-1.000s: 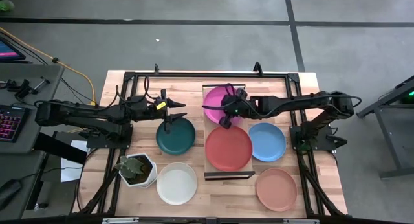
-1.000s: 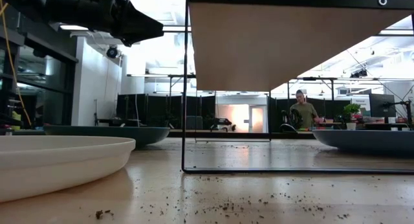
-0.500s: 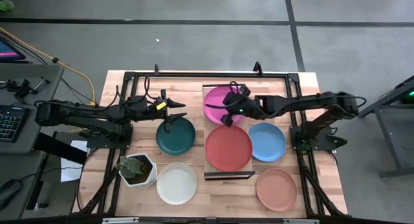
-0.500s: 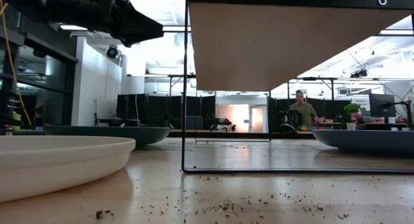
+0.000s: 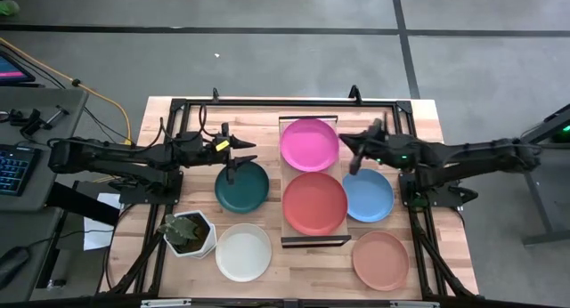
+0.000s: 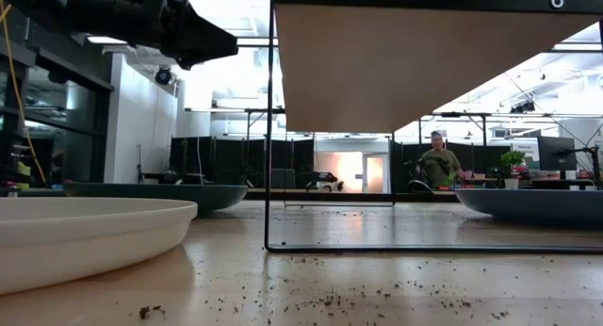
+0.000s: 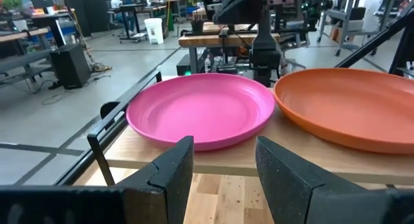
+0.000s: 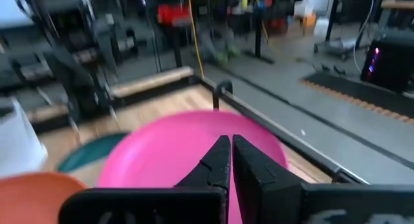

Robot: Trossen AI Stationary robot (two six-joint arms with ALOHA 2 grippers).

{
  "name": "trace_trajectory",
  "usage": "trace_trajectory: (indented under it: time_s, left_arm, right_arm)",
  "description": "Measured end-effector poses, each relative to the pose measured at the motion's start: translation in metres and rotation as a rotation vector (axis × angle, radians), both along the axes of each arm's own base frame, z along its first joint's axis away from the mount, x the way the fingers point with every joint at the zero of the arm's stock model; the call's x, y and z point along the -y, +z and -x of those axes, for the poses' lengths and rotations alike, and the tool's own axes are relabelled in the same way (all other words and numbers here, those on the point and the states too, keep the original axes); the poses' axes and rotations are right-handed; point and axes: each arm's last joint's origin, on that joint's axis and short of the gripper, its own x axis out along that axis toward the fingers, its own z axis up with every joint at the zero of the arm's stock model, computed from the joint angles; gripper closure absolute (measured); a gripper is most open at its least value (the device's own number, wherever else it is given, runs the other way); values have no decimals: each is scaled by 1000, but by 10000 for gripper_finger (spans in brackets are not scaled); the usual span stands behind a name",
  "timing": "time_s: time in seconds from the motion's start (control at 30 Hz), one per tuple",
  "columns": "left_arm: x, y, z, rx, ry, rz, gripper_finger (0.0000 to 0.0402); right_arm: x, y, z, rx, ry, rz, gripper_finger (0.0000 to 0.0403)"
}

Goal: Place and stack plates onto a shelf
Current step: Stack the green plate on top of the pink plate

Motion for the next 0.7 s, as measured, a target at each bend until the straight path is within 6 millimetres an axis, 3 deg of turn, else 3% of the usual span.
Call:
trace_trajectory:
  time_s: [0.2, 0.43, 0.7]
  left_arm:
    - [0, 0, 0, -5, -3, -29, 245]
    - [0, -3, 0, -36, 13, -25, 245]
    - [-13, -26, 9, -260, 194, 100, 245]
  right_arm:
    - [0, -2, 20, 123, 1, 0, 403]
    - [0, -5, 17, 106, 4, 0, 403]
    - [0, -6, 12, 111, 3, 0, 403]
